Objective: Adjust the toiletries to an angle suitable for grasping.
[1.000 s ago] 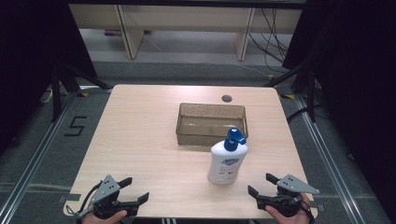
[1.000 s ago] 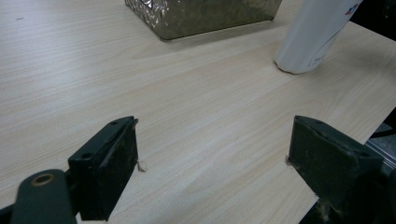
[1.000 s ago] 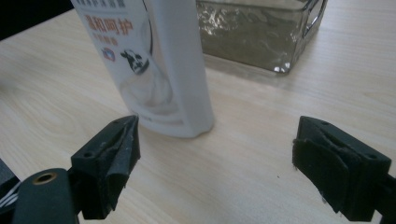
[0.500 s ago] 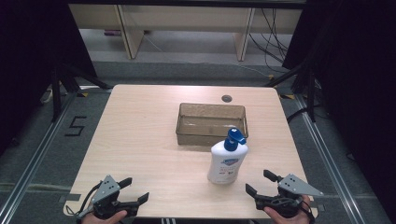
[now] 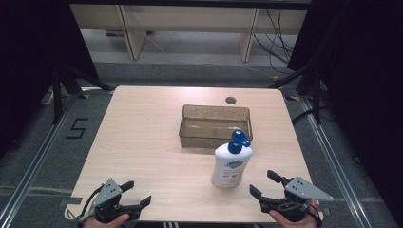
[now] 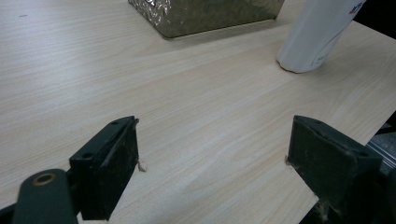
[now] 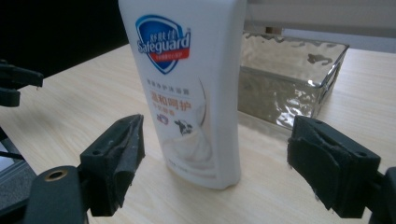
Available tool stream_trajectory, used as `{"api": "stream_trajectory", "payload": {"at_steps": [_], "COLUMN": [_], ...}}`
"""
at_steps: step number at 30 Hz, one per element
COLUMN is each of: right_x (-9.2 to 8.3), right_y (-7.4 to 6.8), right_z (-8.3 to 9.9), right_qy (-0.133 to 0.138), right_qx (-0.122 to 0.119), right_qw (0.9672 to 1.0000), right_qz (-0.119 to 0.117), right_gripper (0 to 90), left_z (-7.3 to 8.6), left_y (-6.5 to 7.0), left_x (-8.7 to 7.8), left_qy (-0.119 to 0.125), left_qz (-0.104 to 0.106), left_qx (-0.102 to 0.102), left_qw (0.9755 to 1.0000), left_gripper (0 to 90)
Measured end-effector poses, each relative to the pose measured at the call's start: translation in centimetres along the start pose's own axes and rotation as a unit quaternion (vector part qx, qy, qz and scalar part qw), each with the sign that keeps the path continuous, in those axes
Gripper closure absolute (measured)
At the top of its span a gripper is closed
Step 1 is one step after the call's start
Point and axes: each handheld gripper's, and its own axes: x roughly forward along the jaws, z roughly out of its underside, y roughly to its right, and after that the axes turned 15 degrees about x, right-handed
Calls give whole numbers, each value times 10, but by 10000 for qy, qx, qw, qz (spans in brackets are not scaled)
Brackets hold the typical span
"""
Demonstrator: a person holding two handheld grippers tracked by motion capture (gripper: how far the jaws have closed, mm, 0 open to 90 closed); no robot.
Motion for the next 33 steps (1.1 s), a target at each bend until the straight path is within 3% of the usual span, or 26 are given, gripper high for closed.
{"api": "stream_trajectory", "payload": {"at_steps": [1,2,5,6,8,11,12,14,15,21,23,24,26,33], "right_x": [-1,-1,-2,-3,-5,-6,-6,-6,-7,-6,-8,-7,-7,-10], "right_y": [-2,-1,-4,-4,-8,-9,-11,-11,-13,-14,-15,-16,-16,-23], "right_z": [0,-2,-4,-6,-8,-12,-12,-14,-15,-19,-22,-23,-25,-35], "right_qy": [45,12,67,52,121,156,139,185,151,199,194,251,247,354], "right_qx": [114,-1,55,-52,39,-103,-2,-86,-4,-187,-153,-95,-121,-266], "right_qw": [9999,10000,9999,10000,9999,9997,9997,9995,9996,9994,9994,9992,9992,9988], "right_qz": [-20,-40,-75,-25,-80,-139,-199,-248,-234,-214,-234,-281,-277,-214], "right_gripper": [196,198,205,206,219,228,230,237,242,256,260,261,266,279], "left_z": [0,0,0,1,0,0,0,0,0,0,1,1,1,1], "left_y": [0,0,0,-1,0,0,0,0,0,-1,0,-1,0,0], "left_x": [0,0,0,0,0,0,0,0,0,-1,1,-1,0,0], "left_qy": [-9,4,40,21,29,-13,-10,-28,-7,-20,126,15,96,30], "left_qz": [1,2,9,26,15,-9,-8,6,1,-30,-22,-2,-20,-41], "left_qx": [10,6,-9,20,12,5,3,23,13,37,-62,52,-25,4], "left_qw": [10000,10000,10000,10000,10000,10000,10000,10000,10000,10000,9999,10000,9999,10000], "left_gripper": [156,156,157,157,157,157,158,160,160,164,164,164,164,165]}}
